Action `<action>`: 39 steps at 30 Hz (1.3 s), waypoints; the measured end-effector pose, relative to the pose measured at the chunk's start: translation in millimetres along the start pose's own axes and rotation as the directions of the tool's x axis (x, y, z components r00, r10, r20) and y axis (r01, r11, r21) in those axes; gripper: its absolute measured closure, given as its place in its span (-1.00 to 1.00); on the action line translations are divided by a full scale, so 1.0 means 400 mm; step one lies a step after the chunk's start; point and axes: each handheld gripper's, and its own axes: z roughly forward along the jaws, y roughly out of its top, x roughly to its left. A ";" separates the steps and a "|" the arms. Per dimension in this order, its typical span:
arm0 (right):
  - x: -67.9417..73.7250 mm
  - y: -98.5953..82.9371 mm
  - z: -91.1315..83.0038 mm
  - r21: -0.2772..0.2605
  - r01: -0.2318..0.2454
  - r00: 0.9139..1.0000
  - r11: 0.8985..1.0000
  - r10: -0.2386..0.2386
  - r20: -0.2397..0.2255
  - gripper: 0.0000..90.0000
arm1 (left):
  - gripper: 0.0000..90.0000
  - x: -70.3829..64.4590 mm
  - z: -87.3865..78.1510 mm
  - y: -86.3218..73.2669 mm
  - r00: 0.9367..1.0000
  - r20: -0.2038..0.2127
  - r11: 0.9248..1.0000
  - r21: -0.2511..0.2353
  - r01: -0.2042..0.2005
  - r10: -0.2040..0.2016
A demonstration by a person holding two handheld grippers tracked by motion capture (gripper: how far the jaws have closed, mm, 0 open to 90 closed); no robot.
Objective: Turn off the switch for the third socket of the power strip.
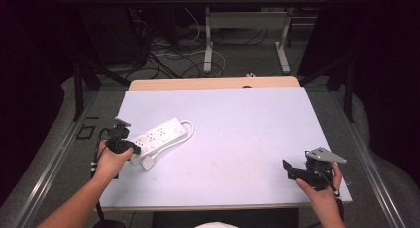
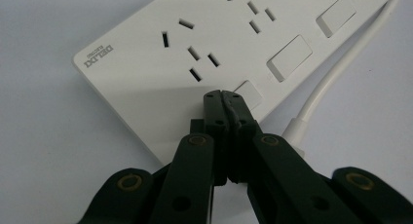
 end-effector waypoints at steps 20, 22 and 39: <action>-0.001 -0.001 0.001 0.005 0.002 1.000 1.000 -0.002 -0.004 -0.71 | 0.88 0.007 0.000 -0.007 0.999 0.038 0.999 -0.033 -0.009 0.010; 0.000 0.000 0.001 0.003 -0.002 1.000 1.000 0.002 -0.003 -0.71 | 0.86 0.005 0.000 -0.007 0.998 0.041 0.999 -0.033 -0.036 0.037; -0.001 -0.001 0.001 0.004 0.004 1.000 1.000 -0.004 -0.007 -0.69 | 0.41 0.012 -0.013 -0.012 0.988 0.003 0.980 -0.128 -0.150 0.152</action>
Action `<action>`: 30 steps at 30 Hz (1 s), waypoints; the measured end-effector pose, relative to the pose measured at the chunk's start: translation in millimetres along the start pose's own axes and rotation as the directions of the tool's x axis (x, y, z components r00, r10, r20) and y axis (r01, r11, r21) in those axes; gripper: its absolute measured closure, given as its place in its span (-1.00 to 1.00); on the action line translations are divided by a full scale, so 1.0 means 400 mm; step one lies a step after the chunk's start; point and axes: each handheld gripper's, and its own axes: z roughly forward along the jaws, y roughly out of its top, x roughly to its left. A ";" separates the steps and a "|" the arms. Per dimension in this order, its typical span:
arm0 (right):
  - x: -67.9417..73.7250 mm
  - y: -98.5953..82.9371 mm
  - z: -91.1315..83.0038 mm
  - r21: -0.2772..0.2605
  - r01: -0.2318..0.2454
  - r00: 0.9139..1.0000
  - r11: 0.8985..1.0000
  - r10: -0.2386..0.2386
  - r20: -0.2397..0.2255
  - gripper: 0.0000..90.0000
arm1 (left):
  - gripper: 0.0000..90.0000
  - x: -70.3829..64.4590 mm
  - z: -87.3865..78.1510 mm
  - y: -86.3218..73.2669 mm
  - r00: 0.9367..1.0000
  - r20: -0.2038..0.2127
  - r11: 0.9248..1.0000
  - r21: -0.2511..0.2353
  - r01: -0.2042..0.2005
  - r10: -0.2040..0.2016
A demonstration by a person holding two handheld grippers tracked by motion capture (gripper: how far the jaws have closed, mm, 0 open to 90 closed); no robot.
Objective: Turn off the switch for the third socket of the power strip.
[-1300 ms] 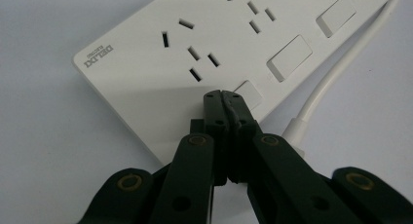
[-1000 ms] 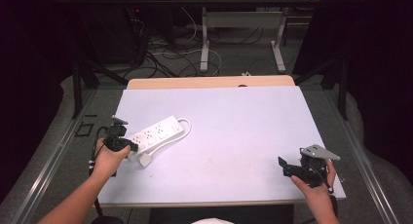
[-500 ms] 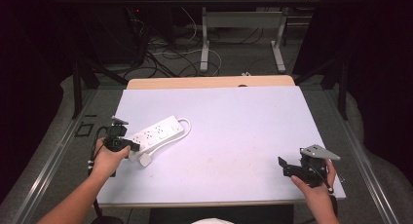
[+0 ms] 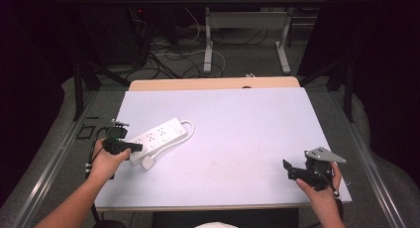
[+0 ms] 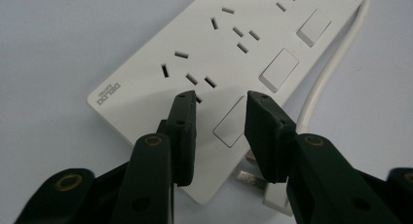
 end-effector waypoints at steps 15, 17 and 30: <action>0.000 -0.001 0.001 0.000 -0.008 1.000 1.000 0.008 -0.001 -0.69 | -0.07 0.003 0.012 0.005 0.991 -0.057 0.989 -0.084 -0.123 0.118; 0.000 -0.001 0.001 0.001 -0.006 1.000 1.000 0.006 0.000 -0.69 | -0.14 0.003 0.011 0.007 0.990 -0.056 0.986 -0.100 -0.135 0.129; -0.001 -0.001 0.001 0.003 -0.007 1.000 1.000 0.007 0.002 -0.69 | -0.28 -0.015 -0.016 0.027 0.979 -0.042 0.956 -0.214 -0.202 0.198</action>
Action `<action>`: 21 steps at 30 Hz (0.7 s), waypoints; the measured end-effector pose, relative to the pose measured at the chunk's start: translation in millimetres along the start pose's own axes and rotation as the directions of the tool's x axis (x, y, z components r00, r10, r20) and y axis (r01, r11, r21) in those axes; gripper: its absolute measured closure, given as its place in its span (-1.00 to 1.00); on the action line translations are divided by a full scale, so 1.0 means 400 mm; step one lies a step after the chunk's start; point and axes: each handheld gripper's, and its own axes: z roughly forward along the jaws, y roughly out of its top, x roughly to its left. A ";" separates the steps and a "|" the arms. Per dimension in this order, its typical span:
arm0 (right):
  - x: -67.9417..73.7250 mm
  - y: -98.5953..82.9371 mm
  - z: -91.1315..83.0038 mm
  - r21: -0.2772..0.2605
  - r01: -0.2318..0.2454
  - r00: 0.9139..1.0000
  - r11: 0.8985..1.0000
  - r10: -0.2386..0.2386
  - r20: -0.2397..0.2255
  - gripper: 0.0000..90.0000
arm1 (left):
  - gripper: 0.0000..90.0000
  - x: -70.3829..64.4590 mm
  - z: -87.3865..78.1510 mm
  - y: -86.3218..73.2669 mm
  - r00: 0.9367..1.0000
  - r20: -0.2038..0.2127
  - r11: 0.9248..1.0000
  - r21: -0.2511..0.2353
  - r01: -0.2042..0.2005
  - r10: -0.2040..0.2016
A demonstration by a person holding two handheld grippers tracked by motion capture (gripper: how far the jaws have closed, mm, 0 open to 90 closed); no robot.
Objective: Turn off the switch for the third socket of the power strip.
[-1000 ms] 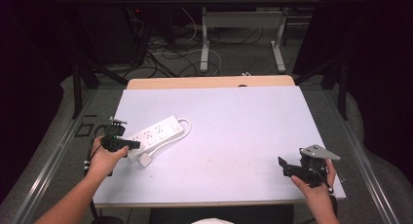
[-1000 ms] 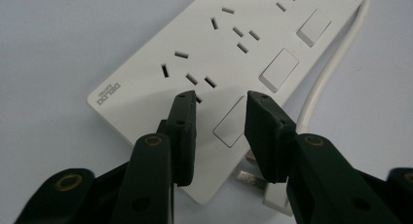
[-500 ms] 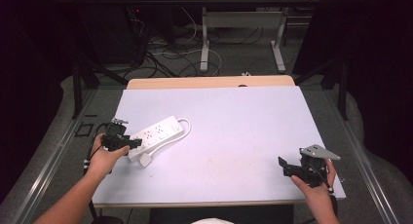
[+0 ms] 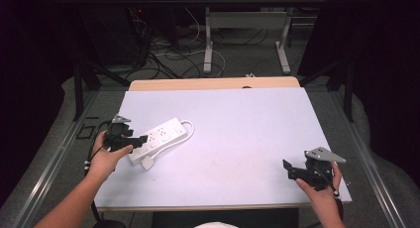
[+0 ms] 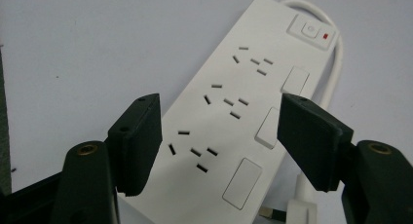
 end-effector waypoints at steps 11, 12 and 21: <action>0.000 0.000 0.000 0.000 0.000 1.000 1.000 0.000 0.000 -0.69 | -0.42 -0.014 -0.023 0.023 1.000 0.026 0.997 -0.071 0.015 -0.013; 0.000 0.000 0.000 -0.002 0.001 1.000 1.000 -0.001 -0.002 -0.69 | -0.45 -0.014 -0.025 0.025 1.000 0.029 0.997 -0.072 0.014 -0.012; -0.001 0.001 0.003 -0.003 -0.001 1.000 1.000 0.001 -0.002 -0.69 | -0.78 -0.018 -0.031 0.028 1.000 0.004 0.992 -0.124 0.031 -0.031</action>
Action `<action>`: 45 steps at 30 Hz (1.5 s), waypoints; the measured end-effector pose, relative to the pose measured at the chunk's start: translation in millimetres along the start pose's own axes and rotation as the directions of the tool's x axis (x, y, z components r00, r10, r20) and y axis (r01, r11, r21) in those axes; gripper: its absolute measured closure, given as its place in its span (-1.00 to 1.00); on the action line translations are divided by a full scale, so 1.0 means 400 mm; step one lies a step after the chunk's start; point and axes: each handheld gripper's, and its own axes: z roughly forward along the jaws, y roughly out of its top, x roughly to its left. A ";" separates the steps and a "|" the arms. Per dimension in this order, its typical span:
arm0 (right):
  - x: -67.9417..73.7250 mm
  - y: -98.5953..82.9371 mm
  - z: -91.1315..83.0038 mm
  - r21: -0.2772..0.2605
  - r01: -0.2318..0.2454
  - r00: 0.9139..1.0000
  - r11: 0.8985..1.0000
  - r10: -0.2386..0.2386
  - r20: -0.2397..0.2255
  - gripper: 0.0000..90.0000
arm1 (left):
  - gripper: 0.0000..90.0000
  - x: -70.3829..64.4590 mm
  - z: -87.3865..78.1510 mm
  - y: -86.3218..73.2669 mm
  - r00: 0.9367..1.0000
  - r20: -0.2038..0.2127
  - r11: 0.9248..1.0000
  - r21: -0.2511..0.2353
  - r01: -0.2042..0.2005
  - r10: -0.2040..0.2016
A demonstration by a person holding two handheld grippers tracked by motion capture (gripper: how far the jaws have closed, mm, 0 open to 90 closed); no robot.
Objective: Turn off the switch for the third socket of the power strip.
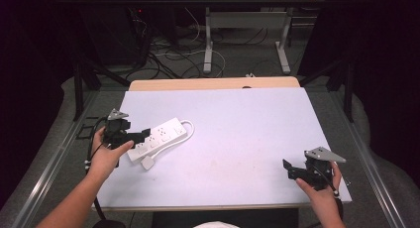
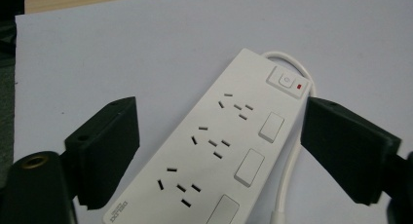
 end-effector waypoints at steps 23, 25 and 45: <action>-0.003 0.000 0.009 0.008 0.012 1.000 1.000 -0.012 -0.005 -0.70 | -1.00 -0.036 -0.010 0.000 0.997 0.071 0.999 -0.041 -0.030 0.033; -0.004 0.000 0.012 0.007 0.002 1.000 1.000 -0.002 -0.008 -0.70 | -1.00 -0.037 -0.010 0.000 0.997 0.074 0.999 -0.043 -0.025 0.028; 0.015 0.012 0.015 0.003 0.022 0.998 1.000 -0.022 -0.058 -1.00 | -0.99 -0.104 -0.040 -0.006 0.991 0.121 0.995 -0.091 -0.039 0.050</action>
